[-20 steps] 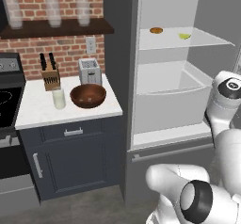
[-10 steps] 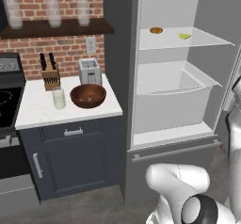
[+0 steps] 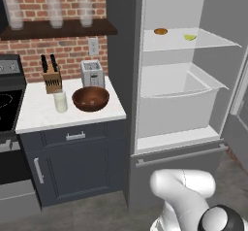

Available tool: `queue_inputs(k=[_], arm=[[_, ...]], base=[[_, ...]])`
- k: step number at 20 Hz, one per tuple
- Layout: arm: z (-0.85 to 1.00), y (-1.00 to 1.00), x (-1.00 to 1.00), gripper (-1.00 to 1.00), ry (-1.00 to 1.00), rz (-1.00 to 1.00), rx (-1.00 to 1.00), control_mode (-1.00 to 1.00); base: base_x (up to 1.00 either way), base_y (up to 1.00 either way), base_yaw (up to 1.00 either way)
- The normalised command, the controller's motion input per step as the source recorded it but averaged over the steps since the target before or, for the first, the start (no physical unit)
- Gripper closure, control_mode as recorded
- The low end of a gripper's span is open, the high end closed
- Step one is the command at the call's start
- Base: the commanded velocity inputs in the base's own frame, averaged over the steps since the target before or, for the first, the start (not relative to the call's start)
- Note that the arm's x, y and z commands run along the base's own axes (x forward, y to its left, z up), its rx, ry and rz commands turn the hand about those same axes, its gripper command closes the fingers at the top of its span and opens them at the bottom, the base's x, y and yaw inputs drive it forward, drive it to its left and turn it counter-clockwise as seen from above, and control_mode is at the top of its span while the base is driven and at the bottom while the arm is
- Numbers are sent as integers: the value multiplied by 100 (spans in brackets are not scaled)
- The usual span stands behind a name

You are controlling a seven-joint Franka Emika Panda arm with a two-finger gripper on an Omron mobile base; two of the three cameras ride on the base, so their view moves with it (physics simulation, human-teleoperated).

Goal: Grab a lemon wedge from the fridge and one ice cube from the ice bowl, and put them in the glass of lemonade.

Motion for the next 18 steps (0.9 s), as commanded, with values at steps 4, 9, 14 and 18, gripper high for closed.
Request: queue_inputs(k=[4, 9, 14, 18], arm=[[0, -82, 30, -100, -10, 40, 7, -100], [21, -34, -17, -100, -11, 33, 4, -100], [87, 33, -62, -100, -12, 16, 0, -100], [100, 63, -55, -100, -11, 10, 0, -100]], base=[[0, 0, 0], [0, 0, 0], [0, 0, 0], [0, 0, 0]])
